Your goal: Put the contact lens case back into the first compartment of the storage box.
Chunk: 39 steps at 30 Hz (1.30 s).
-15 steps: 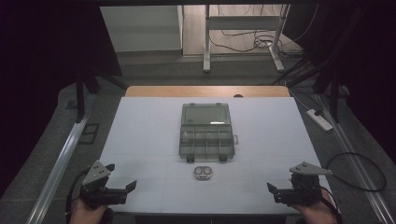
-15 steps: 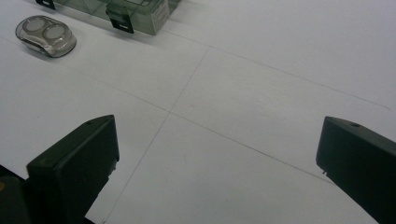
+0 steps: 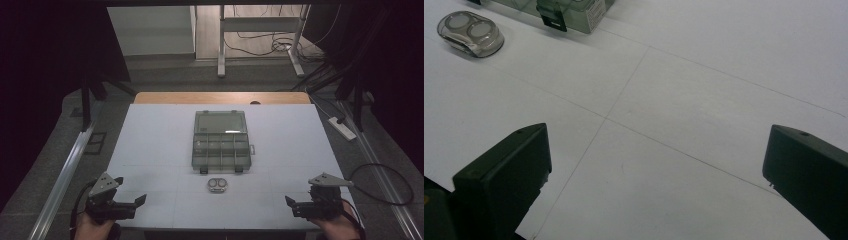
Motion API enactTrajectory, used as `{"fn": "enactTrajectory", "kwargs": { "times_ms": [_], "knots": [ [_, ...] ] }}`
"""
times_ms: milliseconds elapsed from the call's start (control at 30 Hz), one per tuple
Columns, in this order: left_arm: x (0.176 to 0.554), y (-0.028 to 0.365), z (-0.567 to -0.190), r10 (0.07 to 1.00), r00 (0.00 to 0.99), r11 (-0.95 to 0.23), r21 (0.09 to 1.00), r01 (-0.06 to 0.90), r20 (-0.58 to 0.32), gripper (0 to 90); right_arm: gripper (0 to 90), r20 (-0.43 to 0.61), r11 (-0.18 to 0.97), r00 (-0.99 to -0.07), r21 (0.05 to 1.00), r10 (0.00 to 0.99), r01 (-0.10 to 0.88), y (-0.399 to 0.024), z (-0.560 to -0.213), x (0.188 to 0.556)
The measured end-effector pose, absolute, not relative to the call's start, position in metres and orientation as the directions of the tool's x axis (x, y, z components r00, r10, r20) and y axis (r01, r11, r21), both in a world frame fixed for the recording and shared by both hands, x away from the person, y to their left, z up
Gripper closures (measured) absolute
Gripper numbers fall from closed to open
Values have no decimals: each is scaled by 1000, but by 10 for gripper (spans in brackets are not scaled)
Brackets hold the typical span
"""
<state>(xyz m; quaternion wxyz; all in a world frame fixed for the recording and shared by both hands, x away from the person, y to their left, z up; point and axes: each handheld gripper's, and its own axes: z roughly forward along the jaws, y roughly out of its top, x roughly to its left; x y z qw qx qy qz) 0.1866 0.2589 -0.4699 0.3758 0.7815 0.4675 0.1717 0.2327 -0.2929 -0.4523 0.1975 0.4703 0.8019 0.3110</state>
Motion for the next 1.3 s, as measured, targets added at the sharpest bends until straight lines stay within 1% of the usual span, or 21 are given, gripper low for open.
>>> {"fn": "enactTrajectory", "kwargs": {
  "times_ms": [433,600,800,900,1167,1300],
  "knots": [
    [186,259,-470,856,511,-287,748,599,-82,25,0,-16,371,-498,687,867,625,-293,-452,233],
    [186,259,-470,856,510,-281,748,601,-88,25,0,-5,384,-527,691,850,612,-292,-451,233],
    [186,259,-470,856,510,-279,749,601,-91,25,0,15,385,-571,724,821,572,-288,-450,237],
    [186,259,-470,855,510,-280,749,601,-90,25,0,33,388,-585,717,810,579,-286,-451,239],
    [186,259,-470,854,513,-289,748,598,-80,27,0,21,421,-624,720,781,551,-280,-453,243],
    [186,259,-470,856,511,-285,748,600,-84,27,0,31,432,-646,719,763,544,-276,-451,246]
  ]
}}
